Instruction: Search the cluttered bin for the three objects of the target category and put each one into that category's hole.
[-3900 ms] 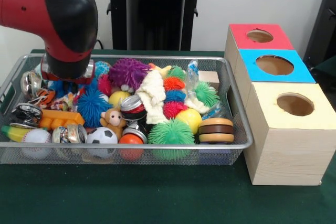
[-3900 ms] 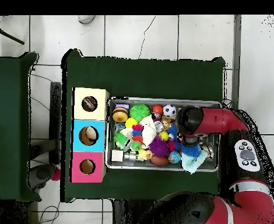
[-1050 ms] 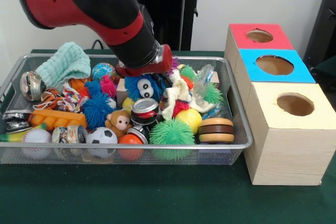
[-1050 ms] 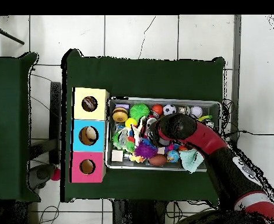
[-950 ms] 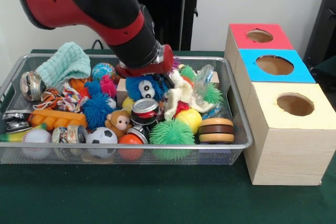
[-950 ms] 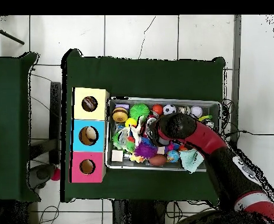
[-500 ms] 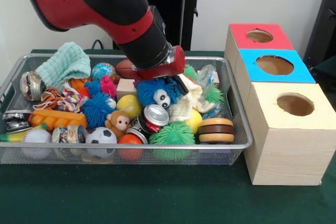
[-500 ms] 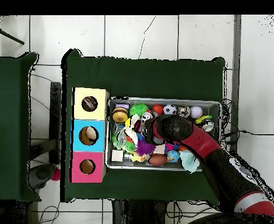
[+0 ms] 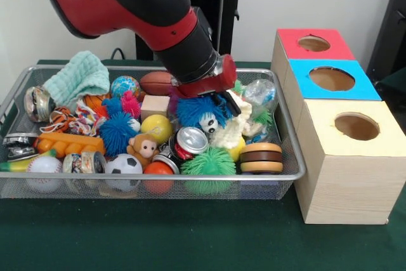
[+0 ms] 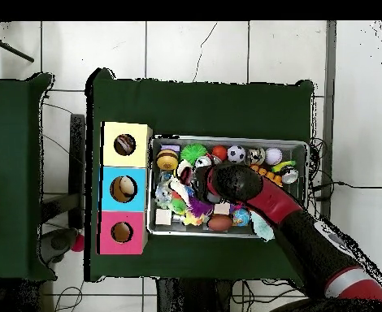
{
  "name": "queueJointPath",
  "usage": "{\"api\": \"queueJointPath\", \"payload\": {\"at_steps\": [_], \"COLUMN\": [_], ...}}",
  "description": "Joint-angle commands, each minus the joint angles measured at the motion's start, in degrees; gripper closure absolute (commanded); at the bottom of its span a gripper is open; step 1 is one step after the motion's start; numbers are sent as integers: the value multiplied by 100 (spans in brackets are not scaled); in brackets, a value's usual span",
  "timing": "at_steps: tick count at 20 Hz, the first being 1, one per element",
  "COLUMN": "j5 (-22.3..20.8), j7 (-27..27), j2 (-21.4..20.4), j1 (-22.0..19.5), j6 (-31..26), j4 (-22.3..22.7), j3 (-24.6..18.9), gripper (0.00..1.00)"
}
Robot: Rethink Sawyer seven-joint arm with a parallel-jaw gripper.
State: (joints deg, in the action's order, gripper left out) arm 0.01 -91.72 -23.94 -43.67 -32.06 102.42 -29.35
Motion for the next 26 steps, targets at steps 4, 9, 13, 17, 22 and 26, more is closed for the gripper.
{"api": "queueJointPath", "payload": {"at_steps": [4,9,13,17,22,26], "j5": [414,450,500,571,273,-81], "j7": [-779,-968,-1085,-1156,-945,-675], "j2": [123,-51,-205,-363,-592,-659], "j1": [55,135,207,296,604,862], "j6": [319,411,442,461,83,-281], "j4": [393,541,643,726,410,-53], "j3": [-674,-682,-652,-615,-54,471], "gripper": [100,100,100,100,100,100]}}
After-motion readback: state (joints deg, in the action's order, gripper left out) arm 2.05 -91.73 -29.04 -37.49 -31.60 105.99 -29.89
